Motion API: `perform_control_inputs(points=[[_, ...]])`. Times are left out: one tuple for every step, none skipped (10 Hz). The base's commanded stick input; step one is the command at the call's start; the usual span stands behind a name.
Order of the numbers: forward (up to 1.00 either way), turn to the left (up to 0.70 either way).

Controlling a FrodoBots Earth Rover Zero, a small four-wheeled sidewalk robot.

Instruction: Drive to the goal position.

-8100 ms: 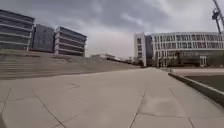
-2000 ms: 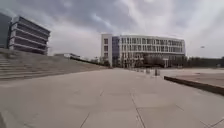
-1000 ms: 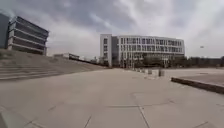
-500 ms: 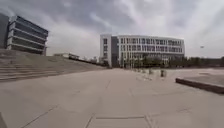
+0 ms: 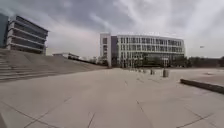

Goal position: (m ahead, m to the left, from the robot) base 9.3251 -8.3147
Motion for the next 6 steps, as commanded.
perform_control_inputs(points=[[0.7, -0.35], [0.7, -0.35], [0.7, -0.18], [0.7, -0.04], [0.7, 0.0], [0.7, 0.0]])
